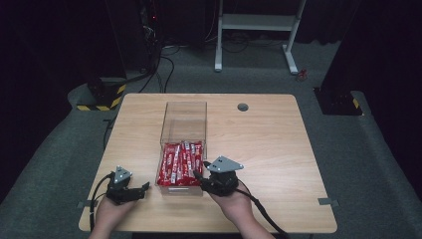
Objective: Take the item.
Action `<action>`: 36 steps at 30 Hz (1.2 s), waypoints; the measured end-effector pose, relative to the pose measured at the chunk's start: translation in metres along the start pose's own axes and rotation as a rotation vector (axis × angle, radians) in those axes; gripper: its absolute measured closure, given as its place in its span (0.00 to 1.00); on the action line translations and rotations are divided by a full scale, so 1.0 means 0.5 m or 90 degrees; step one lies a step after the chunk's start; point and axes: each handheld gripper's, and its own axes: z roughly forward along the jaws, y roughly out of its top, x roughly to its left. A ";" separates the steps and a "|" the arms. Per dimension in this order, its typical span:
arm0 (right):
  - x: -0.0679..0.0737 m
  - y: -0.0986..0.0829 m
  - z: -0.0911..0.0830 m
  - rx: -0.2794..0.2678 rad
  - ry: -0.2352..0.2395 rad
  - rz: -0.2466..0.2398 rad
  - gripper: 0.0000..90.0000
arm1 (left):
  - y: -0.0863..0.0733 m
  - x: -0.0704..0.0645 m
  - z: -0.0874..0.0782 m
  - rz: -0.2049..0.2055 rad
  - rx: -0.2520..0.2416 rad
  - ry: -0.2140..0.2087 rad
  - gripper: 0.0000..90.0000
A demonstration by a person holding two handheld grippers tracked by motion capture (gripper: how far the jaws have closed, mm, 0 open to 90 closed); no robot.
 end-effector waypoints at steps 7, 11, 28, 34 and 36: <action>0.002 -0.004 0.009 0.008 0.006 0.009 0.75 | 0.000 0.000 0.000 0.001 0.001 -0.002 0.17; 0.006 -0.006 0.014 0.008 0.004 0.018 0.80 | 0.000 0.000 0.000 0.000 0.000 -0.003 0.16; 0.012 -0.009 0.017 0.007 -0.011 0.012 1.00 | 0.000 -0.002 0.000 -0.001 0.000 -0.004 0.17; 0.015 -0.018 0.004 -0.007 -0.005 0.013 1.00 | 0.000 -0.002 0.000 -0.001 0.000 -0.004 0.17; 0.016 -0.021 -0.001 -0.012 -0.001 0.012 1.00 | 0.000 -0.002 0.000 -0.001 0.000 -0.005 0.17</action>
